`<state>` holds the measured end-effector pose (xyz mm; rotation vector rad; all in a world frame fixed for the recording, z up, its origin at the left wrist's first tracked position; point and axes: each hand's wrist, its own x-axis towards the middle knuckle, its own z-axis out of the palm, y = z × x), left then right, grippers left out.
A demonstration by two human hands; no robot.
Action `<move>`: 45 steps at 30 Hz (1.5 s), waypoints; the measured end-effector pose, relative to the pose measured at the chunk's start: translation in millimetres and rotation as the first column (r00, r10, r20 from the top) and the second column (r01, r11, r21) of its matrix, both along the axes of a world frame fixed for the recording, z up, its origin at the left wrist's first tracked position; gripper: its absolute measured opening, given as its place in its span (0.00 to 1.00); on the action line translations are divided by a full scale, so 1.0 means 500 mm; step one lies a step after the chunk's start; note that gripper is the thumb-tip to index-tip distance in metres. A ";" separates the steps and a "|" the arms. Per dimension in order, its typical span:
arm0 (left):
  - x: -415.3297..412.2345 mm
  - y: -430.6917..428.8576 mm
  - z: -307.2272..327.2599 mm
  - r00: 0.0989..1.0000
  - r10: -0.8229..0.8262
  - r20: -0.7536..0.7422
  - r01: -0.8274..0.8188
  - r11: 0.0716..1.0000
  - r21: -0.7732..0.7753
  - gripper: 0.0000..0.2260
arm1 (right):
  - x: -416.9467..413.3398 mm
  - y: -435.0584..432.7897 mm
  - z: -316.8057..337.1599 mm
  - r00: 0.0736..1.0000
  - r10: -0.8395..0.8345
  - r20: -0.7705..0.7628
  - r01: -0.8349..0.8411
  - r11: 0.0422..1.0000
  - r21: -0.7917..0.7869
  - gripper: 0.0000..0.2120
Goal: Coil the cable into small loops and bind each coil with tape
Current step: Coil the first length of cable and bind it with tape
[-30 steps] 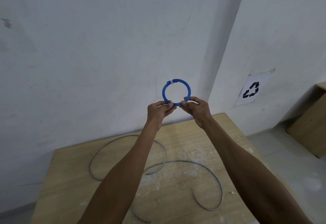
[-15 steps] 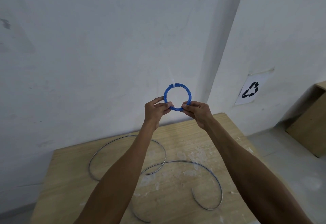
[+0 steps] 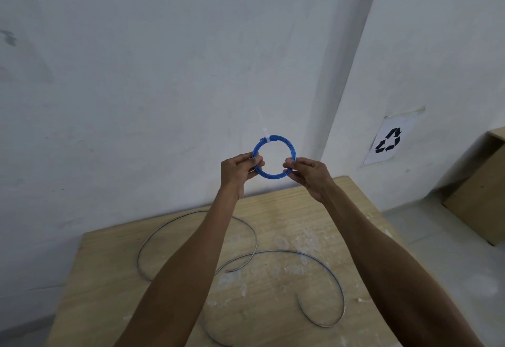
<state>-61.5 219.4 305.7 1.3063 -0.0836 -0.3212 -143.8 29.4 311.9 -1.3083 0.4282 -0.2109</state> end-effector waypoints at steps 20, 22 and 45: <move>0.022 -0.009 0.001 0.996 -0.076 0.040 0.074 0.996 0.051 0.08 | -0.002 -0.035 0.002 0.999 -0.004 -0.046 -0.007 0.971 -0.237 0.14; 0.015 -0.020 -0.006 0.993 -0.105 0.047 0.103 0.993 0.057 0.07 | -0.002 -0.043 0.006 0.999 -0.037 -0.024 0.029 0.963 -0.268 0.13; 0.021 -0.298 -0.052 0.877 -0.461 0.139 0.373 0.834 0.407 0.10 | 0.051 -0.278 -0.006 1.000 -0.005 -0.011 -0.001 0.877 -0.481 0.09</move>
